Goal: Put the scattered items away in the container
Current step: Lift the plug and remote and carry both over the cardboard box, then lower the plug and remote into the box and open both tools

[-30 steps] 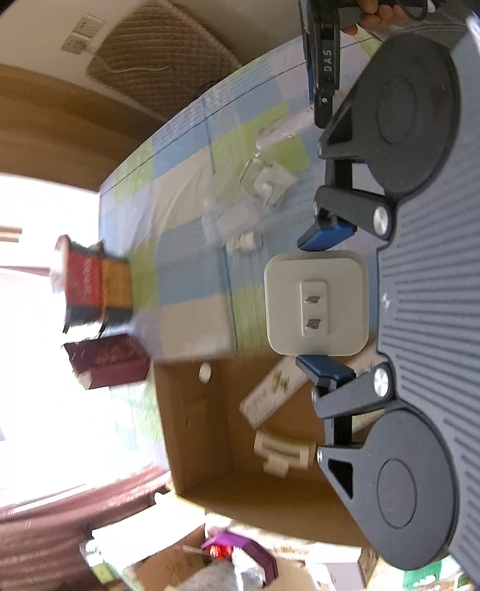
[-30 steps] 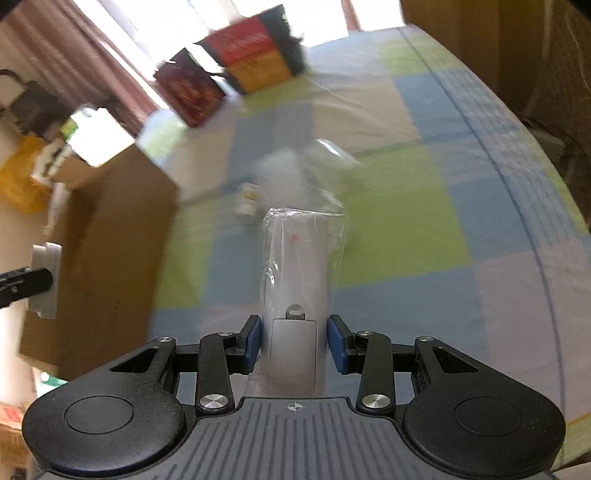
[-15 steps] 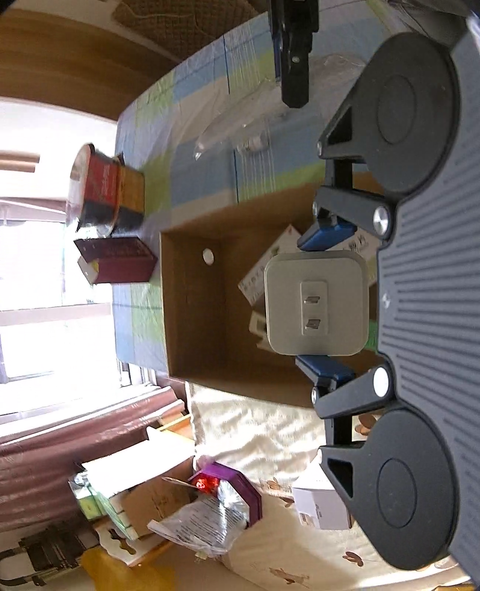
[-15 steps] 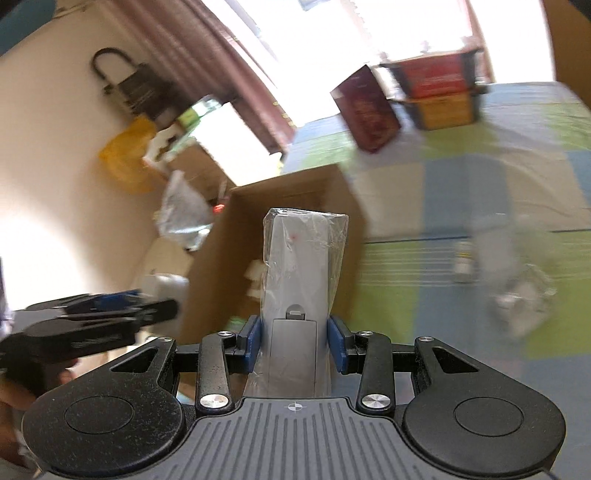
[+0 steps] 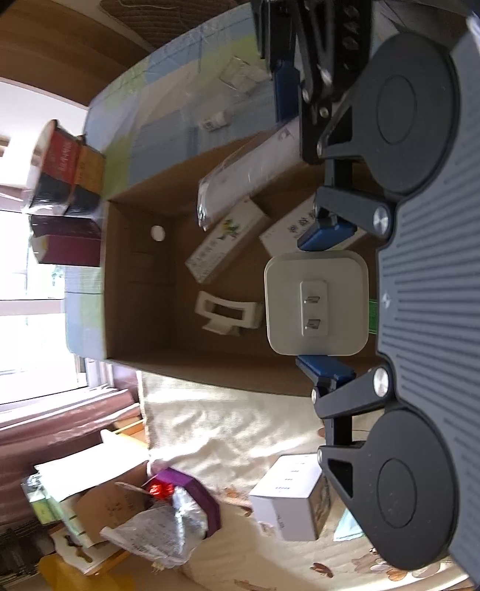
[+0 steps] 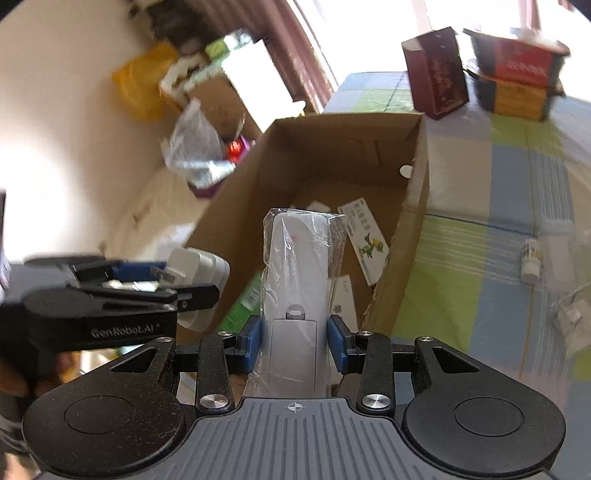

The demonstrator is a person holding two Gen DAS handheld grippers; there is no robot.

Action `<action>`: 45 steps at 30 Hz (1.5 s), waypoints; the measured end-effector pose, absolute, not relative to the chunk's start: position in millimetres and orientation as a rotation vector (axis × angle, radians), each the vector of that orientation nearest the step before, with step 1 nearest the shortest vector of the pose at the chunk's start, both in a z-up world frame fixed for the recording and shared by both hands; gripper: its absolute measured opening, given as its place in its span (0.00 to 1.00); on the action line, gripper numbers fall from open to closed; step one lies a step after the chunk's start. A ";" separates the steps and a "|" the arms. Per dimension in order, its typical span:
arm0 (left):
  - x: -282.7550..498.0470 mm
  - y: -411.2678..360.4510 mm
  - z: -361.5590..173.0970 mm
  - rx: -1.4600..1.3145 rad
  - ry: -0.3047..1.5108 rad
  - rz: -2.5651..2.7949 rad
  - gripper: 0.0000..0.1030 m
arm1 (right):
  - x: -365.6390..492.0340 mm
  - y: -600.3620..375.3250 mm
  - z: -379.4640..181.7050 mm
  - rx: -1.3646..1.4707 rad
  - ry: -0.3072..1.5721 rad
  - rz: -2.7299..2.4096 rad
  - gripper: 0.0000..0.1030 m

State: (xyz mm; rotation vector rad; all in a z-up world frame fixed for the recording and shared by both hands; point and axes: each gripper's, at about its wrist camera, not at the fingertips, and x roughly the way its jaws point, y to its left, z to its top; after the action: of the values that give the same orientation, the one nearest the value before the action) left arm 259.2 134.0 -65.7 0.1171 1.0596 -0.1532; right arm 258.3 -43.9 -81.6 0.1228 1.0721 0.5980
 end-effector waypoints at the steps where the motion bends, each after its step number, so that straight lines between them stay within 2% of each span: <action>1: 258.6 135.1 -69.7 0.120 1.067 -0.152 0.54 | 255.5 -37.9 -85.6 0.077 1.066 0.593 0.40; 14: 255.6 134.2 -86.1 0.116 1.100 -0.176 0.54 | 243.8 -2.6 -118.2 -0.208 1.003 0.581 0.40; 38: 265.3 125.0 -99.9 0.125 1.219 -0.238 0.54 | 232.6 -11.1 -112.0 -0.250 0.984 0.635 0.41; 45: 266.1 126.1 -99.3 0.112 1.229 -0.235 0.57 | 232.3 -12.2 -109.5 -0.240 0.989 0.637 0.41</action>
State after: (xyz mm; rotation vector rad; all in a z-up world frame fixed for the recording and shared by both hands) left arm 266.1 126.1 -99.3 0.1122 1.2293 -0.2349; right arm 232.3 -12.2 -109.5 -0.2401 0.9894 0.6372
